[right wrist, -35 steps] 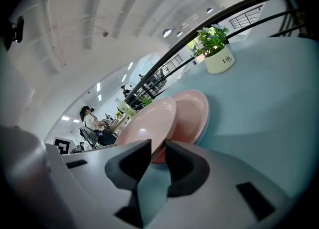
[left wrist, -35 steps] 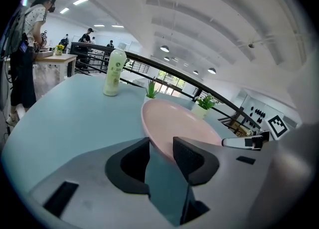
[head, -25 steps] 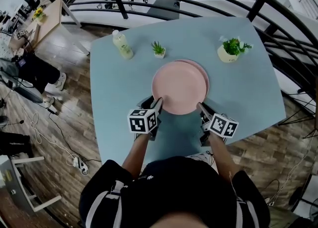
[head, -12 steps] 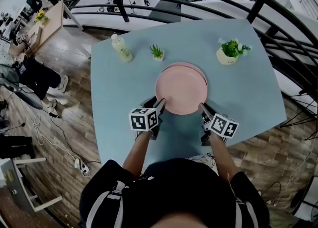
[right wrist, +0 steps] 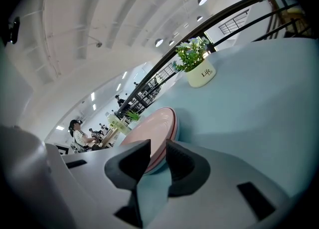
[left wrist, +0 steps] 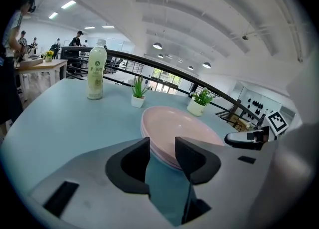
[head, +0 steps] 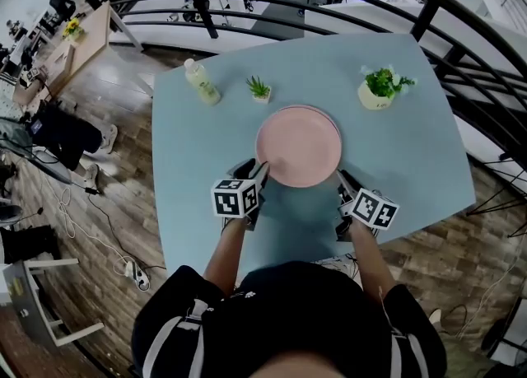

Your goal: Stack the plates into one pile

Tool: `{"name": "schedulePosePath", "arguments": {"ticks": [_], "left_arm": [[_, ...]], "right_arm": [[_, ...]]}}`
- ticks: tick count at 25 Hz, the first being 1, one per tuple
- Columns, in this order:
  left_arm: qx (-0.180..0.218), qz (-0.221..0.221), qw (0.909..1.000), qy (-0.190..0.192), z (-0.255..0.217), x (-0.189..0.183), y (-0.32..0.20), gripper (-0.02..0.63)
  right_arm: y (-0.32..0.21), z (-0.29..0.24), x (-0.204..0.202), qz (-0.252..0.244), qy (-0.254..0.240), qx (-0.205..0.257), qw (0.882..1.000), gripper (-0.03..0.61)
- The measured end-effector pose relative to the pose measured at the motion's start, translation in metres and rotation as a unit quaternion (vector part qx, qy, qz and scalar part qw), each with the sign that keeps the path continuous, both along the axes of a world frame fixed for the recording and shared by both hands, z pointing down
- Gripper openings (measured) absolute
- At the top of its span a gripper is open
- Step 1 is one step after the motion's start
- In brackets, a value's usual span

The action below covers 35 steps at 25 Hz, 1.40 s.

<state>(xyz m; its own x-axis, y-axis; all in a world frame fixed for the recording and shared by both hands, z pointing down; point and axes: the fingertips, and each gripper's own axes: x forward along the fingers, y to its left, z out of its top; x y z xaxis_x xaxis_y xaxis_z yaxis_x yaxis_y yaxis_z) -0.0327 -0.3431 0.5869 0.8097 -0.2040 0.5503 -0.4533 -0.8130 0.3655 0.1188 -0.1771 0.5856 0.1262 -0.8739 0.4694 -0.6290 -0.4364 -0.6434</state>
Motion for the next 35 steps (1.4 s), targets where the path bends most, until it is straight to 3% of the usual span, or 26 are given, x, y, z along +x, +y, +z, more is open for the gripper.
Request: {"name": "schedulePosePath", "arguments": {"ticks": [4, 8, 13, 19, 24, 29, 35], "left_arm": [[-0.004, -0.009, 0.9999, 0.007, -0.005, 0.003, 0.007, 0.16], [0.022, -0.007, 0.9996, 0.014, -0.016, 0.01, 0.018, 0.151], [0.047, -0.041, 0.9973, 0.038, -0.038, 0.023, 0.041, 0.05], [0.043, -0.062, 0.9945, 0.073, -0.057, 0.046, 0.081, 0.032], [0.07, -0.038, 0.9947, 0.065, -0.066, 0.067, 0.123, 0.031], [0.053, -0.042, 0.9945, 0.08, -0.068, 0.076, 0.146, 0.032], [0.087, -0.04, 0.9923, 0.079, -0.08, 0.087, 0.156, 0.032]], "right_arm": [[0.002, -0.003, -0.001, -0.011, -0.009, 0.01, 1.0, 0.097], [0.007, -0.013, 0.008, -0.035, 0.001, 0.026, 0.999, 0.088], [0.016, -0.033, 0.032, -0.083, 0.042, 0.05, 0.994, 0.033], [0.023, -0.056, 0.044, -0.162, 0.07, 0.088, 0.98, 0.002], [0.033, -0.065, 0.044, -0.231, 0.099, 0.102, 0.963, 0.002], [0.039, -0.071, 0.044, -0.249, 0.1, 0.125, 0.955, 0.002], [0.056, -0.067, 0.048, -0.272, 0.117, 0.126, 0.947, 0.002]]}}
